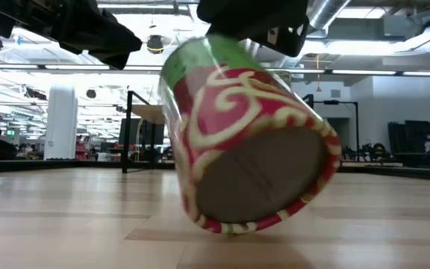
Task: Pick and place cans onto a shelf
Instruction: Put the red small can on the shelf
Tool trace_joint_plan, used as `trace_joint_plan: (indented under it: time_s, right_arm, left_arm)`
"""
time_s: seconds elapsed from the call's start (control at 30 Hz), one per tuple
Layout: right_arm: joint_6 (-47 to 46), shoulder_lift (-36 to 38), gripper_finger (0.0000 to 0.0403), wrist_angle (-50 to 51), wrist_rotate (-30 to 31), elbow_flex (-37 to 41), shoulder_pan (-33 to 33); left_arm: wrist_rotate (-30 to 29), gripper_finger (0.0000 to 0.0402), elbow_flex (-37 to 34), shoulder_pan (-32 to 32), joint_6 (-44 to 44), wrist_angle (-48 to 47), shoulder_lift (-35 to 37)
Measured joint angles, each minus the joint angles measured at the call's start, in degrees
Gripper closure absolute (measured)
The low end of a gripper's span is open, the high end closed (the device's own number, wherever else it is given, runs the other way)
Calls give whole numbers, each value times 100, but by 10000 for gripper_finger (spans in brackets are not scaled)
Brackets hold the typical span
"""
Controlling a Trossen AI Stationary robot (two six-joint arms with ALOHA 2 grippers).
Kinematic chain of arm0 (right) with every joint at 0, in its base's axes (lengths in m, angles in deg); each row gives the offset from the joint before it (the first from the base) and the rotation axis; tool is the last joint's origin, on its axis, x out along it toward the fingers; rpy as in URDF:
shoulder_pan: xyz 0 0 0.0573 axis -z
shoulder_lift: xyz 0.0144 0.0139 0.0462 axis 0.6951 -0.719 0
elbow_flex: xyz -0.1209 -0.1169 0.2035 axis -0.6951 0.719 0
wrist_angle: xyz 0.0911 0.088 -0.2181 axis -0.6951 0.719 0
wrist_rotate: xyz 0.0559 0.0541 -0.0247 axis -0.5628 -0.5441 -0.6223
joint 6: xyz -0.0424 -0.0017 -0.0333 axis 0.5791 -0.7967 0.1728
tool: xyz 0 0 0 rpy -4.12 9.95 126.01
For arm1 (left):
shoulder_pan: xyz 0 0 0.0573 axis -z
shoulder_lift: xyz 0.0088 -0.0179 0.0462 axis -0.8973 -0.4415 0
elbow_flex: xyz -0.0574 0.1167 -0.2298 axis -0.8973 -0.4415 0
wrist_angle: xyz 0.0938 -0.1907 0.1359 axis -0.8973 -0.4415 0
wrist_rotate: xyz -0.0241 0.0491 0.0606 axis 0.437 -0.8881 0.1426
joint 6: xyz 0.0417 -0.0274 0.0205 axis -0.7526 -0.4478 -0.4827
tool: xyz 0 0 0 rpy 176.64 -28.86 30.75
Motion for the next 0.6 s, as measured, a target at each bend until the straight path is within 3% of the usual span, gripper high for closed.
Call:
trace_joint_plan:
  time_s: [0.6]
  right_arm:
    - [539,0,295,55,4,0,-24]
  left_arm:
    - [122,401,2,77,242,-256,-7]
